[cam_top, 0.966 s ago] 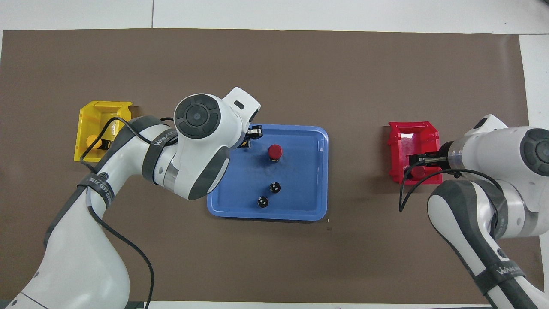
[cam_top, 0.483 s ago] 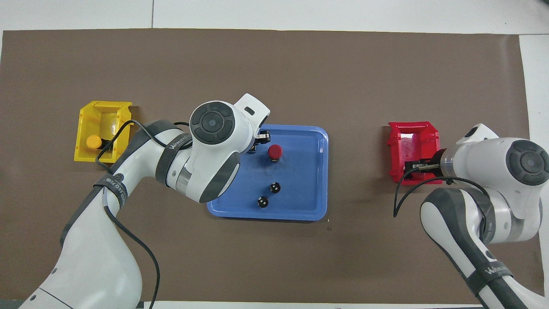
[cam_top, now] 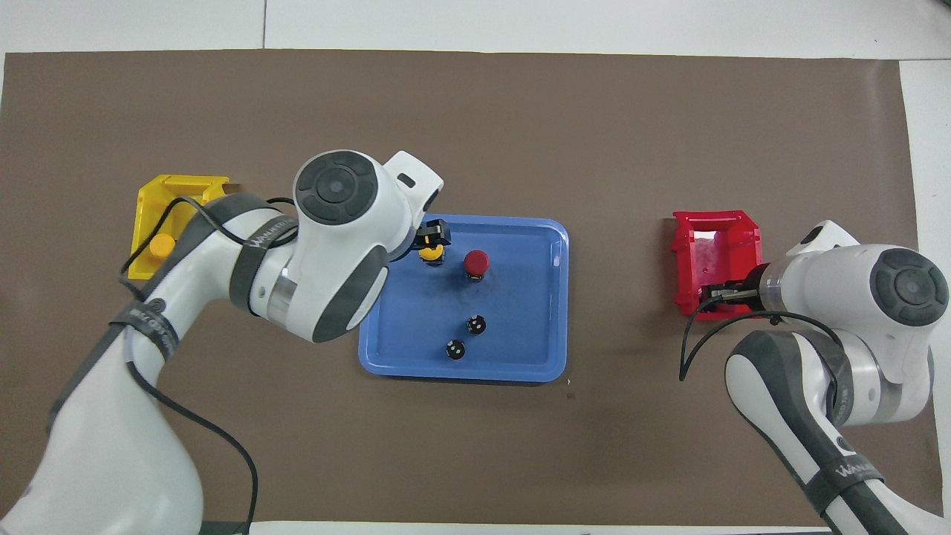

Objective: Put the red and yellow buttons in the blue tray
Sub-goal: 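Place the yellow button in the tray while the right gripper grasps another red button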

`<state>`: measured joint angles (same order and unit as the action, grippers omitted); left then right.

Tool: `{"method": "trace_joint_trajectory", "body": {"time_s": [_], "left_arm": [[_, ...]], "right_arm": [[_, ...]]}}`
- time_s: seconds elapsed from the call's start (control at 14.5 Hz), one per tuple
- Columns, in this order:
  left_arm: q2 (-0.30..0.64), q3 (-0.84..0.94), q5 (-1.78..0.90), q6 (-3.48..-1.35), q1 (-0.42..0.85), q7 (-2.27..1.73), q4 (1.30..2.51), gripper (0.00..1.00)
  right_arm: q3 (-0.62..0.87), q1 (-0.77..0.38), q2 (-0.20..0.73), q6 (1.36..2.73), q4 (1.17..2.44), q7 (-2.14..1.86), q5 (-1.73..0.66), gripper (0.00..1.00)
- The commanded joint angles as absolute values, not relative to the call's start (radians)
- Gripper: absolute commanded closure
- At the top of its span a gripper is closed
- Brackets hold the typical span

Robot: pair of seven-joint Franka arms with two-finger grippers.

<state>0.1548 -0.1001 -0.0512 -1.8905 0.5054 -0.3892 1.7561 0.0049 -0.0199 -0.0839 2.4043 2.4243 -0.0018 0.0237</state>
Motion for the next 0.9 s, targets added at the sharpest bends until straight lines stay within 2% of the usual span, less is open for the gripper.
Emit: {"method": "trace_joint_trajectory", "body": {"time_s": [0.0, 0.14, 0.21, 0.48, 0.55, 0.76, 0.83], "left_arm": [[0.057, -0.092, -0.038, -1.789, 0.376, -0.206, 1.758, 0.00], [-0.003, -0.094, -0.038, -1.712, 0.277, -0.053, 1.755, 0.00], [-0.027, -0.094, -0.038, -1.698, 0.218, 0.019, 1.752, 0.00], [-0.051, -0.094, -0.026, -1.727, 0.135, 0.160, 1.773, 0.00], [-0.051, -0.092, -0.026, -1.773, 0.120, 0.140, 1.799, 0.04], [-0.038, -0.092, -0.026, -1.981, 0.098, 0.104, 1.928, 0.32], [-0.023, -0.091, -0.026, -2.038, 0.078, 0.109, 1.963, 0.32]], "right_arm": [[0.012, -0.012, -0.106, 2.422, 2.439, -0.035, 0.008, 0.66], [0.011, -0.012, -0.088, 2.358, 2.363, -0.080, 0.008, 0.69], [0.009, -0.011, -0.074, 2.274, 2.292, -0.093, 0.009, 0.69], [0.040, -0.041, 0.029, 1.935, 1.915, -0.071, 0.009, 0.69], [0.046, -0.082, 0.063, 1.910, 1.849, 0.010, 0.009, 0.69], [0.048, -0.249, 0.115, 1.994, 1.810, 0.301, 0.008, 0.69], [0.048, -0.323, 0.151, 2.043, 1.810, 0.421, 0.009, 0.69]]}}
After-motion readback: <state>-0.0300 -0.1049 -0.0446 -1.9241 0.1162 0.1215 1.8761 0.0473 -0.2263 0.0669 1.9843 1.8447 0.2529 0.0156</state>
